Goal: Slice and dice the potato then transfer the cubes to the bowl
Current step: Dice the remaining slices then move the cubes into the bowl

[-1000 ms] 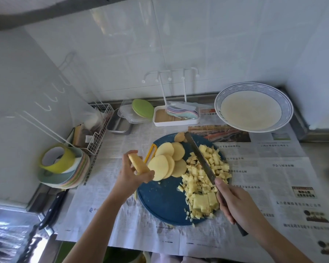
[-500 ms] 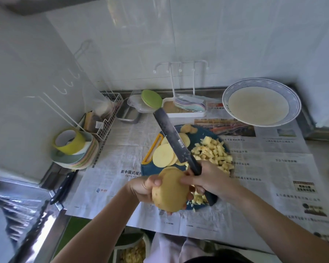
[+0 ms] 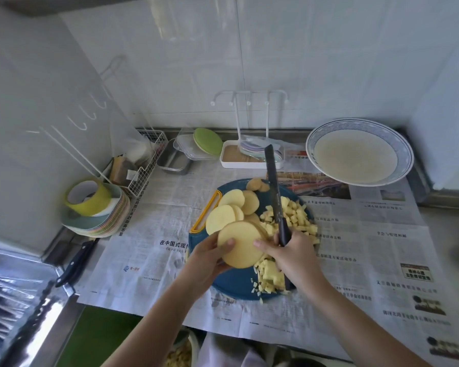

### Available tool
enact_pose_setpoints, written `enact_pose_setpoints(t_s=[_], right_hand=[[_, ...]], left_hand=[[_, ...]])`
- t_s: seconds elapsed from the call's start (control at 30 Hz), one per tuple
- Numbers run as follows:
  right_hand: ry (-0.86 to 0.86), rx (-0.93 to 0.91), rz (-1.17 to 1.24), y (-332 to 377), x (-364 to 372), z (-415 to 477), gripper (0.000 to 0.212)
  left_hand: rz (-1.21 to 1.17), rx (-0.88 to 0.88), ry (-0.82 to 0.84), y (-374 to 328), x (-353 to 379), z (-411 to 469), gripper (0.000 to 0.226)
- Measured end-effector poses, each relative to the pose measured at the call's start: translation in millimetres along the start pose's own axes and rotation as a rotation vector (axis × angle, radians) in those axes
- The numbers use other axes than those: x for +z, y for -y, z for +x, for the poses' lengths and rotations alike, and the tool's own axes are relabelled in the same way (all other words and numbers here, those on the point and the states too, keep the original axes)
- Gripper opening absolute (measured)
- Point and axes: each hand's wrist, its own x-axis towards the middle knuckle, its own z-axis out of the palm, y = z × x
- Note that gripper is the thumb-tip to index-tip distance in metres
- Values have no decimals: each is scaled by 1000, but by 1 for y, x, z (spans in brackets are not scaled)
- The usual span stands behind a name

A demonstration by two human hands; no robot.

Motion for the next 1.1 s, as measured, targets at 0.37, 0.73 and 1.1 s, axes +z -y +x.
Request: enact_pose_setpoints(t_s=[0.37,0.73,1.1], right_hand=[[572,243,-191,-4,-31,-33,60],[588,600,-127,-42,0,-74,66],[337,680,24,-35,51,-84,68]], left_hand=[[372,-128,-104,-36,-105,11,33],[658,-313,156,-25,-111,26,34],[877,-270,267,-35,-106,51,22]])
